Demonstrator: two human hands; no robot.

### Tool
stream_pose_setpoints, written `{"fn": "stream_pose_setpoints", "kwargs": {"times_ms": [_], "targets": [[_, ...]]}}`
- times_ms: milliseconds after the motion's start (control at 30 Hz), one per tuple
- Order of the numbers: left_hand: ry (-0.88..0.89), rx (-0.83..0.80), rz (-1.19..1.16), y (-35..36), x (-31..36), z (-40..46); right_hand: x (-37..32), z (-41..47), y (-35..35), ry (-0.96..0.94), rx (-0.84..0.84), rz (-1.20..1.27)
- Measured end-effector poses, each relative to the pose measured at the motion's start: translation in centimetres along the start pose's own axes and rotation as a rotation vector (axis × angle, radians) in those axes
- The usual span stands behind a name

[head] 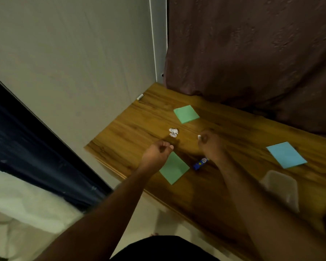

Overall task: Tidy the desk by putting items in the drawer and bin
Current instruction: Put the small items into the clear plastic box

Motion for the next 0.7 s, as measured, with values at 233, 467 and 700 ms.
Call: {"fn": "stream_pose_setpoints", "kwargs": {"times_ms": [233, 467, 700], "targets": [[0.036, -0.032, -0.024, -1.3, -1.2, 2.2, 0.9, 3.1, 2.3, 0.118, -0.051, -0.068], [0.02, -0.01, -0.04, -1.4, -1.0, 2.9, 0.4, 5.3, 4.0, 0.104, -0.102, -0.274], [0.011, 0.053, 0.048, -4.0, -0.2, 6.4, 0.2, 6.2, 4.3, 0.059, -0.058, -0.26]]}}
Point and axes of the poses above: each hand's wrist, its own z-axis towards the middle knuckle, its own y-axis out of the palm, x = y × z, the point moved 8 cm from there along z, towards the middle knuckle, and after that the axes turned 1 degree about y, right-handed, at the moved point
